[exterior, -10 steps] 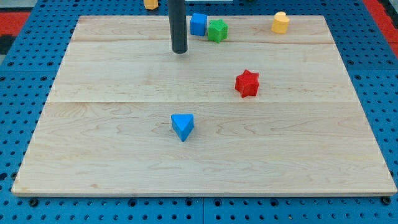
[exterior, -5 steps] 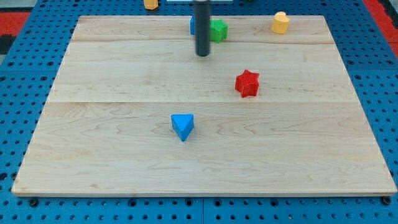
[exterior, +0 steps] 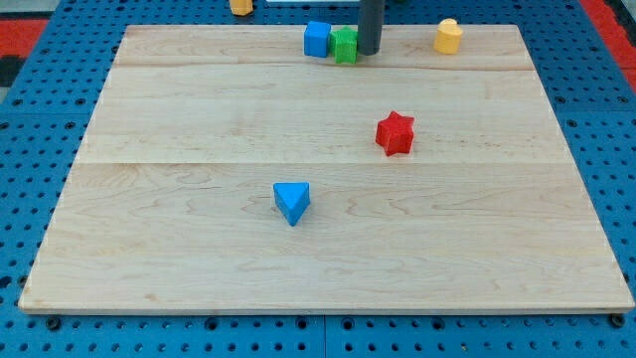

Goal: Move the green star along with the blue cube towards the top left

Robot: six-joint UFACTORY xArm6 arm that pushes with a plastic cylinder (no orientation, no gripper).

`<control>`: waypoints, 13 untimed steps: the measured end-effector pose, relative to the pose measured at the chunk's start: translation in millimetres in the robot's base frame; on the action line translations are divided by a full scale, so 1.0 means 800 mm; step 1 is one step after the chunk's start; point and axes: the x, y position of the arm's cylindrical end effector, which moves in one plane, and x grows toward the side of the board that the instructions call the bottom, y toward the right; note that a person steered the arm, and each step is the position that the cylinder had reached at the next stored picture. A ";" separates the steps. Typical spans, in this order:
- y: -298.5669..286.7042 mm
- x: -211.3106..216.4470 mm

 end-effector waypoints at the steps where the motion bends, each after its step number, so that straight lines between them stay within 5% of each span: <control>1: -0.051 -0.027; 3: -0.019 -0.045; 6: -0.135 -0.046; 13: -0.228 -0.046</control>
